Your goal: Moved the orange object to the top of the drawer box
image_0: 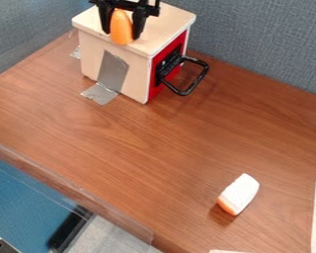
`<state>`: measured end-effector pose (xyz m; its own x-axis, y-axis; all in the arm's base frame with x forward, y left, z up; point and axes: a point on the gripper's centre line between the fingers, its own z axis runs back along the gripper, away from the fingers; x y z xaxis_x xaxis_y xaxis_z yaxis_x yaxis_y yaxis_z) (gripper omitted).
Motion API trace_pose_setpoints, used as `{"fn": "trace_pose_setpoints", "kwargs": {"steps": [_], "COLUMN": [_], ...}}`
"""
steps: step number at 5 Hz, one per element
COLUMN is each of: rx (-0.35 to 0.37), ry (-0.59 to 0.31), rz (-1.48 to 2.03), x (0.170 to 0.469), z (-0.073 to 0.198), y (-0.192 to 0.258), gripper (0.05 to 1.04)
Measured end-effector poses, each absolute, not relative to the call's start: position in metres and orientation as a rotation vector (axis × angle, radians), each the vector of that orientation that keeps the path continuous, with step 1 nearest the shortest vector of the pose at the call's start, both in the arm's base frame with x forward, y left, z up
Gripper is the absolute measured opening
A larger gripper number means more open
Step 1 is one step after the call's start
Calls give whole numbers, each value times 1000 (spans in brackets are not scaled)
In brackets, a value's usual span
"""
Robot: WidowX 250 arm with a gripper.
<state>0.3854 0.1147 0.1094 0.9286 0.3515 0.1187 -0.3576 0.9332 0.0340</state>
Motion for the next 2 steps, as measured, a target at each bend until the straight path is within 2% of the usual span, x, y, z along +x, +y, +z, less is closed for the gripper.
{"fn": "trace_pose_setpoints", "kwargs": {"steps": [2], "rx": [67], "ry": [-108], "rz": [377], "x": [391], "z": [110], "y": [120], "gripper": [669]}}
